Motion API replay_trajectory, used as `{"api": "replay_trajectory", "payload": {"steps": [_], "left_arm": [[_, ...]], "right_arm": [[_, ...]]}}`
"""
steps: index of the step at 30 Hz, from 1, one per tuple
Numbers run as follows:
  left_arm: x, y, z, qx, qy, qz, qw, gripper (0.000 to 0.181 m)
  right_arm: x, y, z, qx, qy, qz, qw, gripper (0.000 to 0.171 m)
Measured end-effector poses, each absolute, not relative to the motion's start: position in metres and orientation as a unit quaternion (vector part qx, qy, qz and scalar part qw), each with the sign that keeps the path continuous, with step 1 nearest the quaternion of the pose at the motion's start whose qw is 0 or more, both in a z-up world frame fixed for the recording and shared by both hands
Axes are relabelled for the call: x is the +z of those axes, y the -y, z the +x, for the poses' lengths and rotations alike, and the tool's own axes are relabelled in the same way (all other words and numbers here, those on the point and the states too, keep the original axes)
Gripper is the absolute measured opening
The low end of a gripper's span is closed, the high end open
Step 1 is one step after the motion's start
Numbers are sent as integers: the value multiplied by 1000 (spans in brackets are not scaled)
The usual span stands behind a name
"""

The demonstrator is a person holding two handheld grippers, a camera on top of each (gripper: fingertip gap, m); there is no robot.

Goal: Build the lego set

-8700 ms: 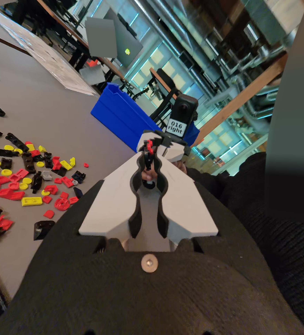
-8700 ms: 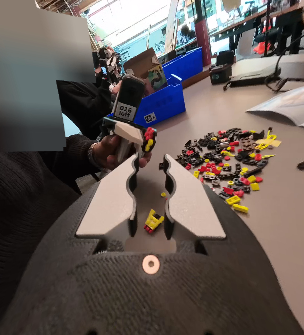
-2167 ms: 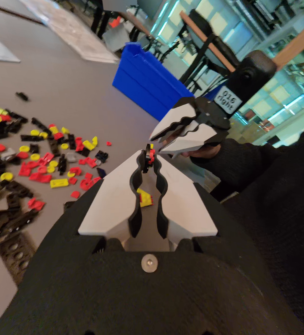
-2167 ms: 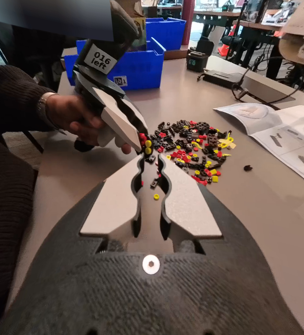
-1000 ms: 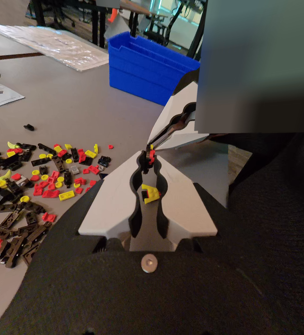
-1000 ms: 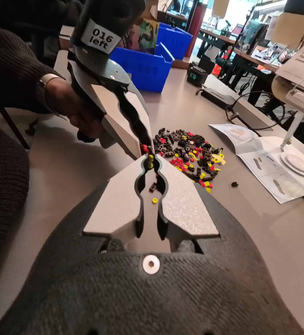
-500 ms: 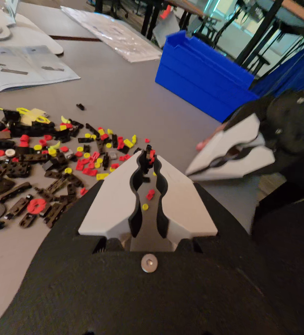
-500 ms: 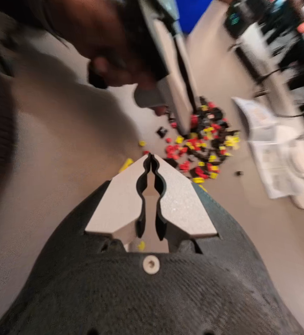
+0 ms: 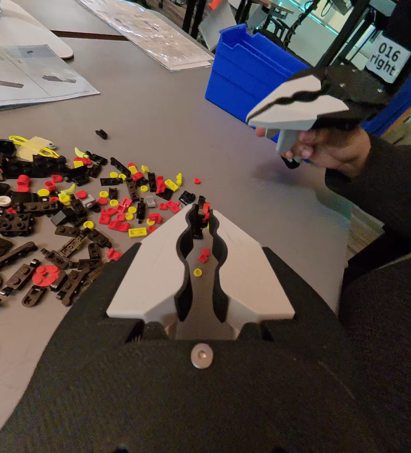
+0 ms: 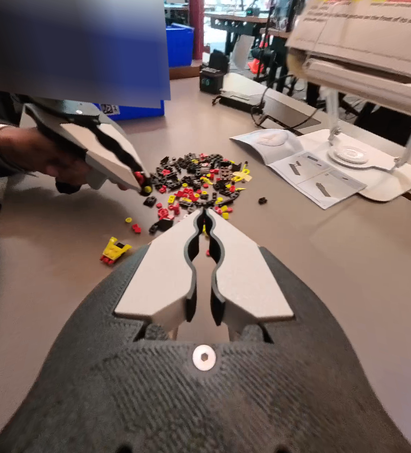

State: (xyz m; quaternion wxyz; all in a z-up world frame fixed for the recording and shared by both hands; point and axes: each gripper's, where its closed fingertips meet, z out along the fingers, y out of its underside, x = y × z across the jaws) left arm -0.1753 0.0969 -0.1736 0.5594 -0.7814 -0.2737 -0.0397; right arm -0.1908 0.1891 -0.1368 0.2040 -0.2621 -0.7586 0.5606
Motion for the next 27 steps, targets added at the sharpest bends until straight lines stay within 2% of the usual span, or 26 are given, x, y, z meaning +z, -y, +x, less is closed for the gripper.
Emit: {"api": "replay_trajectory", "payload": {"steps": [10,13,17,18,19,20,21,23,25,26,27], "left_arm": [[-171,-99,-174,-60,278,-770,572,4],[-170,-100,-174,-66,279,-766,575,4],[-168,-102,-174,-70,278,-762,580,4],[-168,-102,-174,-68,278,-762,581,4],[-168,-102,-174,-67,278,-762,581,4],[-168,-102,-174,-66,278,-762,581,4],[-168,-102,-175,-65,278,-762,582,4],[-168,-101,-176,-65,280,-760,583,4],[-167,-100,-177,-66,284,-757,585,4],[-166,-100,-177,-67,285,-755,586,4],[-166,-99,-177,-67,286,-754,587,4]], "right_arm": [[-52,-274,-198,620,648,-306,319,3],[-25,-294,-189,630,622,-317,339,17],[-19,-305,-182,606,632,-333,350,46],[-21,-305,-180,598,636,-334,355,48],[-23,-305,-178,592,641,-332,358,41],[-27,-301,-174,591,649,-323,353,17],[-32,-294,-169,597,658,-309,338,0],[-44,-283,-168,605,663,-313,311,5],[-55,-274,-171,602,668,-321,298,36],[-61,-269,-172,600,672,-321,292,38],[-66,-262,-171,601,678,-315,283,31]]}}
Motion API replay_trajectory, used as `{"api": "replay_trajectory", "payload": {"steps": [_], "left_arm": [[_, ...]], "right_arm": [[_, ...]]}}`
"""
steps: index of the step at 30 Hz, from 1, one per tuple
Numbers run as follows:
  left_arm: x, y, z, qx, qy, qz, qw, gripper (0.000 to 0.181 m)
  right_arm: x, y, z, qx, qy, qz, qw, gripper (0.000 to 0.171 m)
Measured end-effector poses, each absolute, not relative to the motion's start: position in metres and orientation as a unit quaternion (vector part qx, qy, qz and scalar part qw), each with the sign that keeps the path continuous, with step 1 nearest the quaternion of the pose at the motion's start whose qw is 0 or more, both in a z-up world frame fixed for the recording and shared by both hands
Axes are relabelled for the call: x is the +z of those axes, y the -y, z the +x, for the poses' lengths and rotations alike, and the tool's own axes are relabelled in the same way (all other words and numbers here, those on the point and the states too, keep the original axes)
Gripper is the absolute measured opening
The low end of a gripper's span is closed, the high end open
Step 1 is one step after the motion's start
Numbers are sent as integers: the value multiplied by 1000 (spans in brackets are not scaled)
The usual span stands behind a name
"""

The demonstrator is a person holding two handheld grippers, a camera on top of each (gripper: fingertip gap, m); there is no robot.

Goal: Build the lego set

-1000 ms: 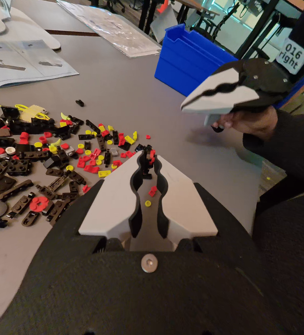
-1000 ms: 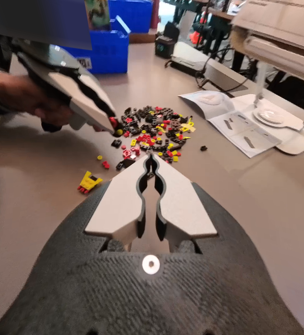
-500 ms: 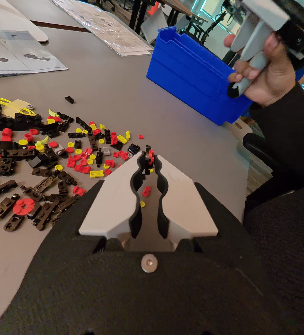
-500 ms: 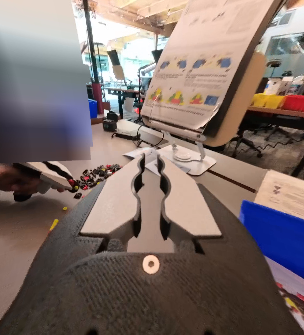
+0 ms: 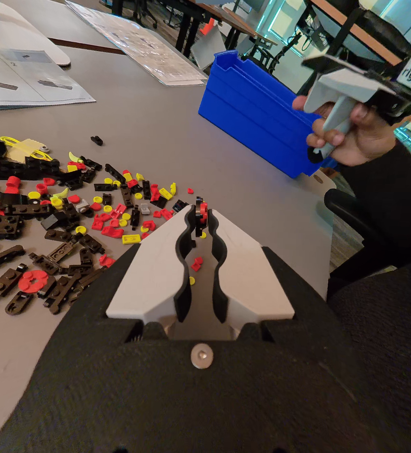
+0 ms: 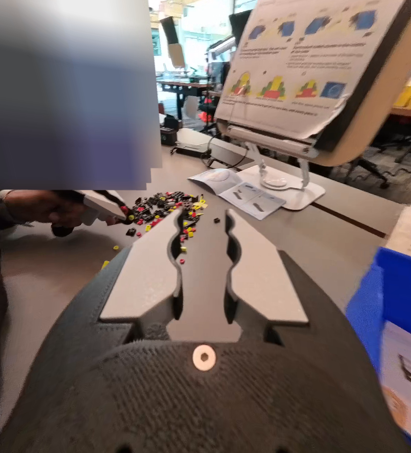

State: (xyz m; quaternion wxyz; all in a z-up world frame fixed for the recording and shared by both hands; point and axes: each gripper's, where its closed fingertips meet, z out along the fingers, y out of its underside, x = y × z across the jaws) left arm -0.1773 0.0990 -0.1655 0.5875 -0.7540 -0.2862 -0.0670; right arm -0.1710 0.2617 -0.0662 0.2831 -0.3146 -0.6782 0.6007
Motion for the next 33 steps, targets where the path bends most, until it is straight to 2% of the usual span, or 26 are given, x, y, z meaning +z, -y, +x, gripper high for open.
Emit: {"api": "replay_trajectory", "payload": {"steps": [1,2,9,12,16,22,29,33], "left_arm": [[-165,-99,-177,-68,287,-753,588,4],[-165,-99,-177,-70,288,-752,589,4],[-165,-101,-172,-81,282,-753,589,4],[-166,-103,-170,-86,279,-755,588,4],[-166,-105,-168,-88,275,-757,587,4],[-166,-105,-167,-85,274,-757,587,4],[-164,-110,-159,-115,264,-754,591,4],[-154,-114,-150,-164,261,-730,610,4]], "right_arm": [[-72,-253,-169,603,687,-301,272,11],[-77,-243,-167,607,692,-290,261,0],[-155,-178,-149,528,798,-230,179,3],[-193,-142,-132,467,850,-216,114,17],[-224,-122,-140,392,877,-249,125,24],[-222,-119,-151,408,861,-278,122,19],[-178,-123,-155,501,813,-249,160,26],[-155,-125,-151,550,783,-235,171,22]]}}
